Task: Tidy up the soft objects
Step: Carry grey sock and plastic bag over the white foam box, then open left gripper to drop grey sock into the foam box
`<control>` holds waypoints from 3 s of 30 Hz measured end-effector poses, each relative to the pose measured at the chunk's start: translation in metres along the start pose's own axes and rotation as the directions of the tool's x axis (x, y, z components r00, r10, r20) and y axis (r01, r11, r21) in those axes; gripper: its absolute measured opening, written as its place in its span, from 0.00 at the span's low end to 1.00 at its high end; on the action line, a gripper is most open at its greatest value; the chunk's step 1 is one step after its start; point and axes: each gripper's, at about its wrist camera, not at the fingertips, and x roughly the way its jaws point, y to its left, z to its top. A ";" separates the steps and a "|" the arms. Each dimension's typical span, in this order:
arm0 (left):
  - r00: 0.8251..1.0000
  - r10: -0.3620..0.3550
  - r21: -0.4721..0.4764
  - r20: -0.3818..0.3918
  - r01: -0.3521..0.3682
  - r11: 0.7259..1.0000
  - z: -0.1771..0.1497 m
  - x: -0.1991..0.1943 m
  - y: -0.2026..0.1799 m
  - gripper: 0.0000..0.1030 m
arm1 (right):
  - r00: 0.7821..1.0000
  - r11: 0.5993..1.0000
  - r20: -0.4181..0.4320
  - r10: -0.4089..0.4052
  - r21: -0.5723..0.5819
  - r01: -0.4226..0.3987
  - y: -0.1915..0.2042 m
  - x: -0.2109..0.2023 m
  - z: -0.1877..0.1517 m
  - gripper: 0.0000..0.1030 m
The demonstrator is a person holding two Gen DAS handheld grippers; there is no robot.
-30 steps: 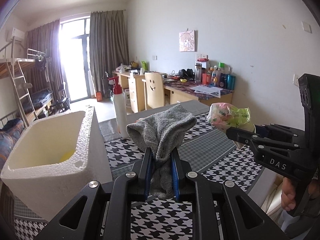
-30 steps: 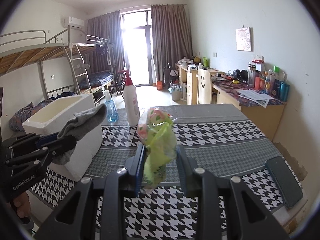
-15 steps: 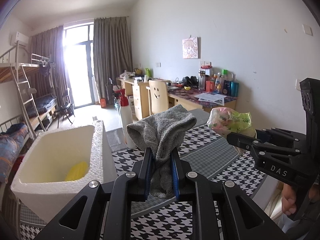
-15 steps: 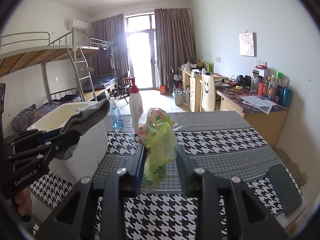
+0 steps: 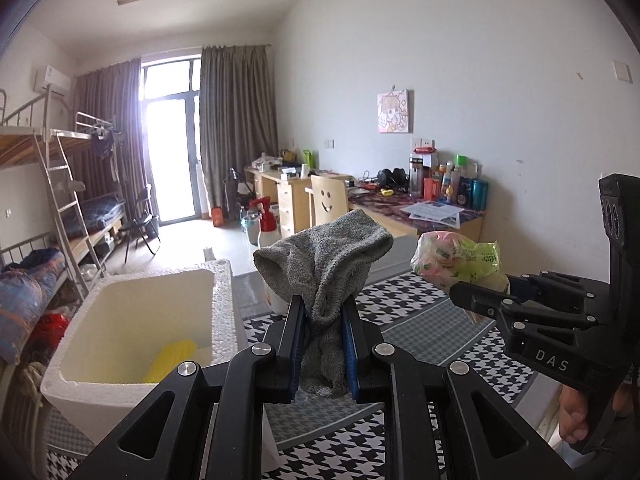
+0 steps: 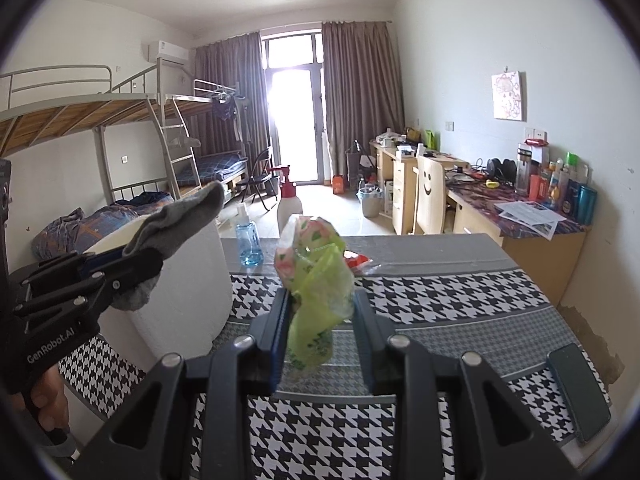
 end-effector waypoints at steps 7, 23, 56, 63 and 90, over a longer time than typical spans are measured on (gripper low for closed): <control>0.999 0.035 -0.003 0.018 -0.035 0.999 0.004 -0.003 0.008 0.18 | 1.000 1.000 0.007 0.010 -0.006 -0.010 0.004 0.000 0.005 0.34; 0.991 0.124 -0.040 0.040 -0.123 0.992 0.010 -0.008 0.029 0.18 | 0.998 0.997 0.021 0.064 -0.034 -0.063 0.024 0.007 0.016 0.34; 0.960 0.279 -0.098 0.022 -0.275 0.956 0.009 -0.009 0.069 0.19 | 0.988 0.983 0.012 0.156 -0.102 -0.154 0.062 0.025 0.032 0.34; 0.957 0.291 -0.095 0.003 -0.289 0.953 0.005 -0.007 0.071 0.19 | 0.985 0.979 0.005 0.175 -0.106 -0.173 0.069 0.030 0.035 0.34; 0.956 0.270 -0.115 -0.115 -0.283 0.952 0.000 0.016 0.088 0.26 | 0.977 0.967 -0.010 0.215 -0.137 -0.214 0.088 0.036 0.041 0.34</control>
